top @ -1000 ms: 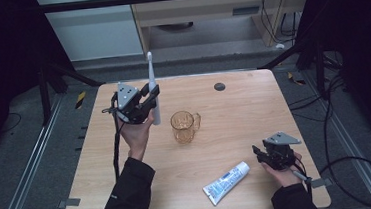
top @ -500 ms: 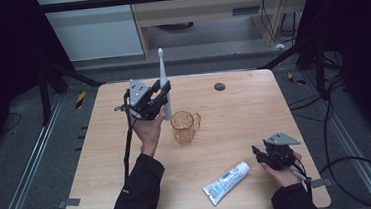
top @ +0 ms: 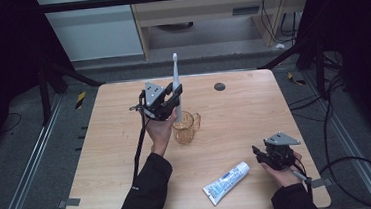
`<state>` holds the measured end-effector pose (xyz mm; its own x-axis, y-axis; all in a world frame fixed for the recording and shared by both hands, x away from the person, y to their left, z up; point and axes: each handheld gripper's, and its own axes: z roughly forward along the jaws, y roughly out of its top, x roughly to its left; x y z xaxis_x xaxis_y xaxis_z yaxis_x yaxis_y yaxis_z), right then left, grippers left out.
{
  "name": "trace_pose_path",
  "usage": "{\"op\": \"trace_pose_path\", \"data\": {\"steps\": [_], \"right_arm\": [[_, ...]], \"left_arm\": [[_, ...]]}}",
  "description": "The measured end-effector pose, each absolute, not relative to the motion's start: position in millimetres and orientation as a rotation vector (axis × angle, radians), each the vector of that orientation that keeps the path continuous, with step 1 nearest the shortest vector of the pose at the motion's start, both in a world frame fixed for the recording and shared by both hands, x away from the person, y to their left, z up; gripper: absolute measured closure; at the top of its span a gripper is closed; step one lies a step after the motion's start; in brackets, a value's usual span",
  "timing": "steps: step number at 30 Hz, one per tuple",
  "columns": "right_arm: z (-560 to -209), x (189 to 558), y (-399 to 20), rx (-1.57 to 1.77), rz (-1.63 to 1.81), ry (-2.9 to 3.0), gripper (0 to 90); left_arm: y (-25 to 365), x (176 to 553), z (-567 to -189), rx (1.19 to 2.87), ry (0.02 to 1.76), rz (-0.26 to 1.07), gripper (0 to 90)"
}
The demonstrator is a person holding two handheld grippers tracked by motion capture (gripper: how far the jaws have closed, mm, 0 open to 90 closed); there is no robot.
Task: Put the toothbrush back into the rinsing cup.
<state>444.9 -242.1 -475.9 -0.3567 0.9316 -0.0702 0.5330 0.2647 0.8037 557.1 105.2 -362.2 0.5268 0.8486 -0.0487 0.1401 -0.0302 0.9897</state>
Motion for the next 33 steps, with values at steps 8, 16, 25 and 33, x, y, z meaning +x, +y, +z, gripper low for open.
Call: {"op": "trace_pose_path", "data": {"steps": [8, 16, 25, 33], "right_arm": [[-477, 445, -241, 1.307, 0.941, 2.006, 48.9], [-478, 445, -241, 1.306, 0.941, 2.005, 48.9], [-478, 445, -240, 1.306, 0.938, 2.008, 48.9], [-478, 445, -240, 1.303, 0.933, 2.012, 48.9]], "left_arm": [[102, 557, -380, 1.549, 0.894, 0.707, 67.2], [102, 555, -398, 1.562, 0.903, 0.701, 67.2], [103, 552, -411, 1.559, 0.911, 0.692, 67.2], [105, 548, -421, 1.561, 0.925, 0.693, 67.1]]}}
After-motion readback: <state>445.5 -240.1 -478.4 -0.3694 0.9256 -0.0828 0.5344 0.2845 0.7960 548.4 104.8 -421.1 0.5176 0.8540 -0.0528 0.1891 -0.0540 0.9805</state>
